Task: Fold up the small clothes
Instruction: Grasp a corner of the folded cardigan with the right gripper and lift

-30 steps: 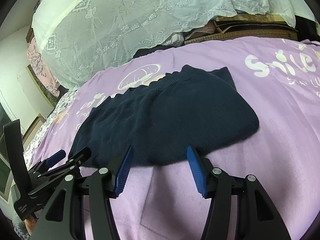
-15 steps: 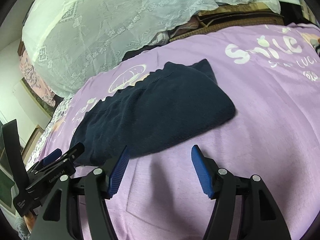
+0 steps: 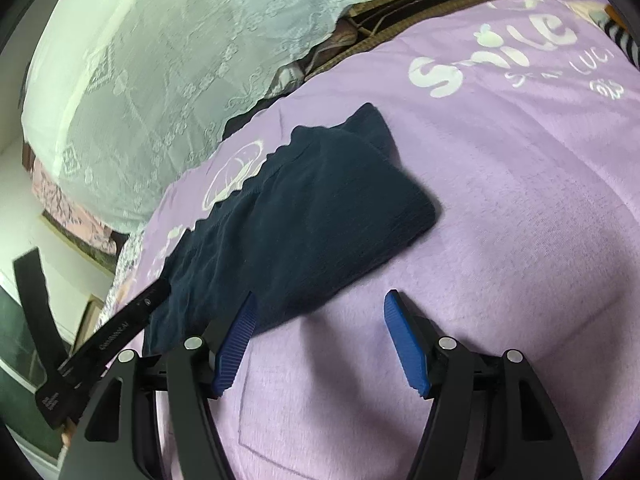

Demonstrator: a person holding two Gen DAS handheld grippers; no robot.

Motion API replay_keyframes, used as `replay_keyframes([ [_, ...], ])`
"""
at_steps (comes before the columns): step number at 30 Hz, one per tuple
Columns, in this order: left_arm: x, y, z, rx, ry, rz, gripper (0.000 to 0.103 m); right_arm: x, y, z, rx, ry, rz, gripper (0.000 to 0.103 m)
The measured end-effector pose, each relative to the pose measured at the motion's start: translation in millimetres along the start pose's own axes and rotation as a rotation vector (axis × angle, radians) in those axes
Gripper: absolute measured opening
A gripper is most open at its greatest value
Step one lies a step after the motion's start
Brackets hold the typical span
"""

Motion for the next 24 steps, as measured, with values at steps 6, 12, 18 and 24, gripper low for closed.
replay_keyframes([
  [6,30,12,6,-0.021,0.000,0.066,0.096,9,-24,-11,0.080,-0.009,-0.027,0.066],
  [12,31,13,4,-0.013,-0.008,0.057,0.097,34,-61,-15,0.134,0.034,-0.059,0.068],
  [18,31,13,4,-0.013,-0.007,0.056,0.098,46,-79,-14,0.167,0.089,-0.112,0.070],
  [24,23,3,9,-0.058,0.013,0.051,0.098,40,-78,-27,0.202,0.047,-0.142,0.049],
])
Point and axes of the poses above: each gripper's, at about its wrist camera, not at the fingertips, and x roughly the way its jaws point, z to its left, y to its underside, the point moved 8 cm from there along x, roughly the way its jaws point, and after that the axes turned 9 degrees about z, right-handed, at the moved point
